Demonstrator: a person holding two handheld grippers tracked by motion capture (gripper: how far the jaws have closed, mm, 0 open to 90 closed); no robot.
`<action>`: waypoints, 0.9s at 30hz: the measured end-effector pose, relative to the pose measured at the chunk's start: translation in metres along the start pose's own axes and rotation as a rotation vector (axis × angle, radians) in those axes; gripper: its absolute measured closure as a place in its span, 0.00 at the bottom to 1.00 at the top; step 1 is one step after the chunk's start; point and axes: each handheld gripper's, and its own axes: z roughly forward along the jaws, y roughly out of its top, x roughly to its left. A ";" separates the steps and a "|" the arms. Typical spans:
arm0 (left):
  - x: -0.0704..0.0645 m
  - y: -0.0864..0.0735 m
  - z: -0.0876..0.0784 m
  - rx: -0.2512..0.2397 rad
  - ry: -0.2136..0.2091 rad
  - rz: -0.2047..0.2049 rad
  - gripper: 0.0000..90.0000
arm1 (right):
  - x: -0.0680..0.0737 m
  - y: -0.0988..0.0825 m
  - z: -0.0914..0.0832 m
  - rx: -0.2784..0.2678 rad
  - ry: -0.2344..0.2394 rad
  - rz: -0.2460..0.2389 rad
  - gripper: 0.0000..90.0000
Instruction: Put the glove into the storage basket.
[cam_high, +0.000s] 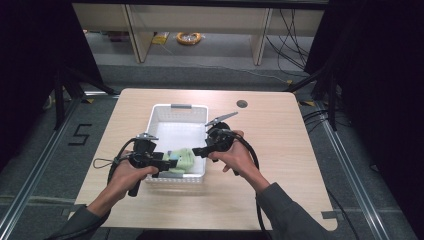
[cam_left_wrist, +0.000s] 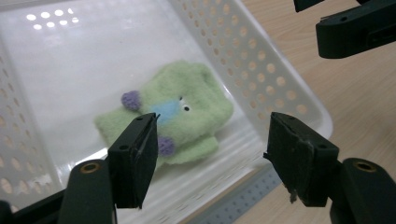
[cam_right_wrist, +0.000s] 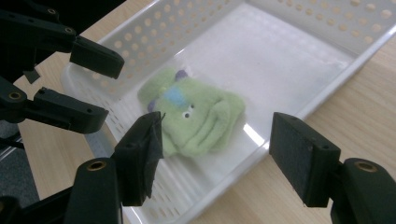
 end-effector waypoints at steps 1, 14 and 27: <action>-0.006 -0.001 0.000 -0.020 -0.006 -0.004 0.37 | -0.002 -0.002 -0.004 -0.010 0.027 -0.014 0.40; -0.039 -0.009 -0.008 -0.055 -0.090 0.013 0.31 | -0.012 -0.027 -0.035 -0.059 0.038 0.029 0.38; -0.066 -0.021 -0.004 -0.082 -0.135 0.058 0.28 | -0.019 -0.053 -0.062 -0.121 0.038 0.015 0.36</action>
